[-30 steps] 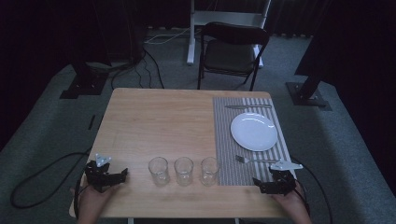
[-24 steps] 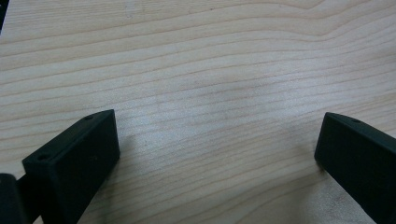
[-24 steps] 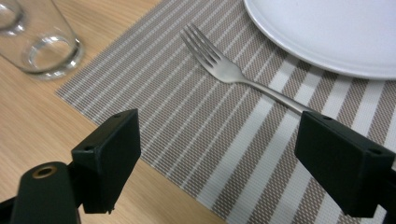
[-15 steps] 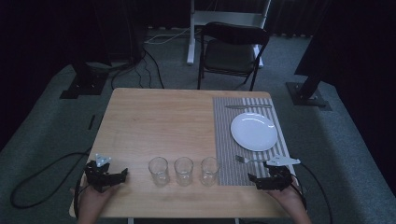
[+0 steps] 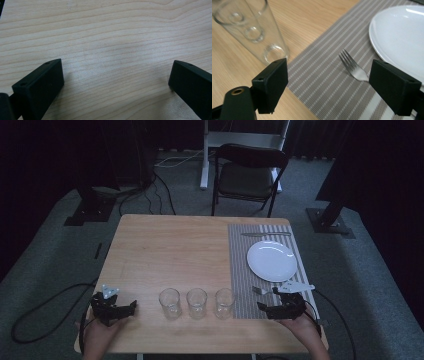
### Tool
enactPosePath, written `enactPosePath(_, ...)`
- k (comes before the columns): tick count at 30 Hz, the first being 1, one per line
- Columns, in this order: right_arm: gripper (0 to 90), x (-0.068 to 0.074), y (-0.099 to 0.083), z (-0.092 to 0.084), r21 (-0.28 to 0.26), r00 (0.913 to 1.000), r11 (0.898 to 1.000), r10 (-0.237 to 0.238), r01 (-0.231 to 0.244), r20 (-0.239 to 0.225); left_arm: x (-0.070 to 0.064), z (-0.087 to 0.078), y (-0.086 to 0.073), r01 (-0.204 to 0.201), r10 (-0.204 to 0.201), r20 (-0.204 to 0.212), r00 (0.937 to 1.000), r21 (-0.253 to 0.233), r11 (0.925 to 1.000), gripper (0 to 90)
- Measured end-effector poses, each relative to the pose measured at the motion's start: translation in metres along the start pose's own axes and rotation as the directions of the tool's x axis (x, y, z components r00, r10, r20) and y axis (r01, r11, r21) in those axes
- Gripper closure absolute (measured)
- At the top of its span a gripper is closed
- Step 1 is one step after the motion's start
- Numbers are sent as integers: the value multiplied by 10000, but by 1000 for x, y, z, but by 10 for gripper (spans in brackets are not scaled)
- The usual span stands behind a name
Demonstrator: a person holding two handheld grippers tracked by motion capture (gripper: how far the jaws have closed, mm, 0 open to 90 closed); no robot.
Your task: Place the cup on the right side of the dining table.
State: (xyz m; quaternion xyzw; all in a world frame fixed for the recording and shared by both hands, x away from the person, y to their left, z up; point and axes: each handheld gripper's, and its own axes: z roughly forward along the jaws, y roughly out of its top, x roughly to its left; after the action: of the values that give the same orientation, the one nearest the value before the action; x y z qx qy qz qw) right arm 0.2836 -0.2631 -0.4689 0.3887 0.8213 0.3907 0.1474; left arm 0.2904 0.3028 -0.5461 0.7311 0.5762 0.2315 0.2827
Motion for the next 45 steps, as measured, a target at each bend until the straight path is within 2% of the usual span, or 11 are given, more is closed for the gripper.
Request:
enactPosePath(1, 152, 3, 5, 0, -108, 9999, 9998, -143, 143, -28, 0, 0, 0, -2, 2, -1, 10000, -1, 10000, 3)
enactPosePath(6, 152, 6, 13, 0, -211, 9993, 9996, -214, 207, -321, 0, 0, 0, 1, -1, 0, 10000, -4, 10000, 3)
enactPosePath(8, 152, 10, 20, 1, -267, 9977, 9992, -302, 286, -610, 0, 0, 0, -2, 2, 0, 10000, -2, 10000, 3)
enactPosePath(12, 152, 17, 29, 2, -413, 9955, 9976, -588, 558, -737, 0, 0, 0, -5, 5, -1, 10000, -4, 10000, 3)
enactPosePath(13, 152, 18, 32, 3, -426, 9937, 9974, -621, 583, -928, 0, 0, 0, -11, 11, -2, 10000, -14, 10000, 3)
enactPosePath(17, 152, 24, 40, 7, -359, 9907, 9964, -809, 774, -1091, 0, 0, 0, -1, 1, -2, 10000, -22, 10000, 3)
enactPosePath(23, 152, 33, 51, 12, -590, 9820, 9945, -956, 871, -1631, 0, 0, 0, -7, 7, 0, 10000, -13, 10000, 3)
enactPosePath(30, 152, 44, 62, 20, -631, 9746, 9905, -1314, 1218, -1815, 0, 0, 0, -7, 7, -1, 10000, -13, 10000, 3)
enactPosePath(41, 152, 68, 86, 43, -540, 9518, 9817, -1901, 1824, -2406, 0, 0, 0, -9, 9, -1, 10000, -12, 10000, 3)
enactPosePath(42, 152, 68, 86, 43, -540, 9518, 9817, -1901, 1824, -2406, 0, 0, 0, -9, 9, -1, 10000, -12, 10000, 3)
enactPosePath(45, 152, 78, 94, 51, -519, 9422, 9762, -2169, 2107, -2553, 0, 0, 0, -12, 12, -2, 10000, -14, 10000, 3)
